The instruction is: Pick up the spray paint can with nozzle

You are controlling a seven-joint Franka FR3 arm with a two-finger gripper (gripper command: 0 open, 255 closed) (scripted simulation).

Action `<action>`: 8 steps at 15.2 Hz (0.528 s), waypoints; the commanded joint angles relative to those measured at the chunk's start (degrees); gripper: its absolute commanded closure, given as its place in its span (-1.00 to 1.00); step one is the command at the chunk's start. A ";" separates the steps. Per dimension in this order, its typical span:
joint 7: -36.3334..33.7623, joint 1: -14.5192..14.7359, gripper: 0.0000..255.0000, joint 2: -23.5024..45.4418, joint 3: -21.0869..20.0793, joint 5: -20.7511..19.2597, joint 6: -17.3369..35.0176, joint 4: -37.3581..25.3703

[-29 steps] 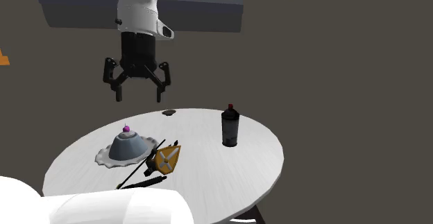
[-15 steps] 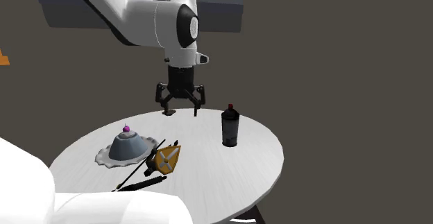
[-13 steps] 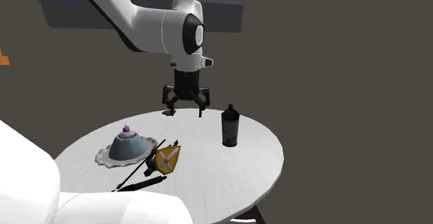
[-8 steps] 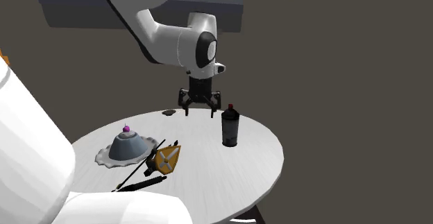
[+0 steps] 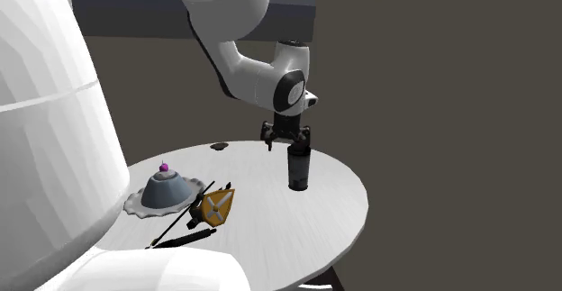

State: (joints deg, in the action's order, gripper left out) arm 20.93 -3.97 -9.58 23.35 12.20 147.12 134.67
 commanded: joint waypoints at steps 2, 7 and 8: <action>5.36 1.02 -1.00 5.53 2.36 7.67 4.26 -3.41; 12.89 0.89 -1.00 11.29 3.29 17.68 7.56 -6.48; 13.82 0.88 -1.00 11.82 3.19 18.76 8.09 -6.29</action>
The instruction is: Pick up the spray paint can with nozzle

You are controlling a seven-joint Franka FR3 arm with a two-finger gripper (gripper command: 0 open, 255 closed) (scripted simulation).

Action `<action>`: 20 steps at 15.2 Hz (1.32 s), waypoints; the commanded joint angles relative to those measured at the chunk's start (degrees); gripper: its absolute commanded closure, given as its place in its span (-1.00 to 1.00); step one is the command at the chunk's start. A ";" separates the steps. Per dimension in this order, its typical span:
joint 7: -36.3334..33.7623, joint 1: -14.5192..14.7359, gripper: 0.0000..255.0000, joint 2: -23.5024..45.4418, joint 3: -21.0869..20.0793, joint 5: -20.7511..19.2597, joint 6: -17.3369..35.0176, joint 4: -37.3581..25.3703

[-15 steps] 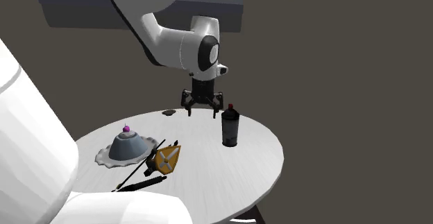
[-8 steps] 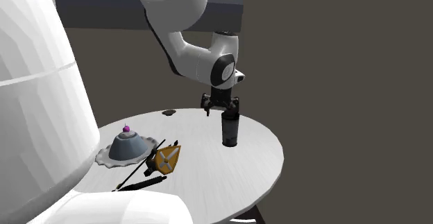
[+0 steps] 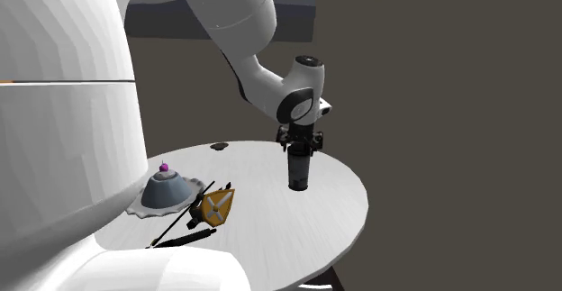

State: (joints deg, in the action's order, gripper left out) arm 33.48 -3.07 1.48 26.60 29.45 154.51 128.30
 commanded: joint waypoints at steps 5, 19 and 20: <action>5.88 -0.30 -1.00 3.30 -0.86 6.92 2.95 0.67; 2.79 -0.03 1.00 1.61 -0.25 3.30 1.51 0.33; 1.81 0.03 1.00 1.06 -0.08 2.16 1.00 0.17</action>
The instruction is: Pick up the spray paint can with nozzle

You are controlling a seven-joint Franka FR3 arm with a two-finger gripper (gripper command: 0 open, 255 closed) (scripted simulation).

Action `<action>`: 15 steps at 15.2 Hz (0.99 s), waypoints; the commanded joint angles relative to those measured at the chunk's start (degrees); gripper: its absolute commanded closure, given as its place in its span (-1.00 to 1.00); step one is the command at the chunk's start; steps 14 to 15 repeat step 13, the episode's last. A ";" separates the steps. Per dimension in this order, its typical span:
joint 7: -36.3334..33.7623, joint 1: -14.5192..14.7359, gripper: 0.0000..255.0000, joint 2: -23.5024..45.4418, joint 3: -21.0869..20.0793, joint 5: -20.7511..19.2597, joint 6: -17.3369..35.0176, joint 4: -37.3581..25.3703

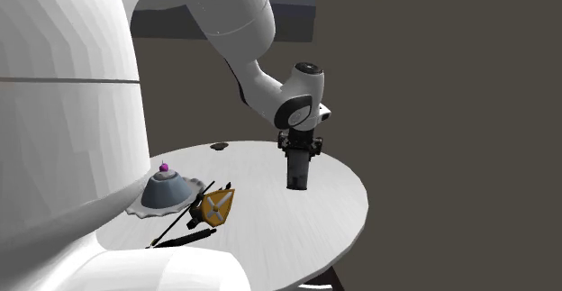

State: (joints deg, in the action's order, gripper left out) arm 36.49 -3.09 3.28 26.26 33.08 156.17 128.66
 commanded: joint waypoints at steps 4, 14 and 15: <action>-4.79 0.11 1.00 -2.79 0.68 -5.67 -2.83 -1.01; -10.03 -0.26 1.00 -5.94 0.73 -11.66 -7.15 -3.18; -10.03 -0.26 1.00 -5.94 0.73 -11.66 -7.15 -3.18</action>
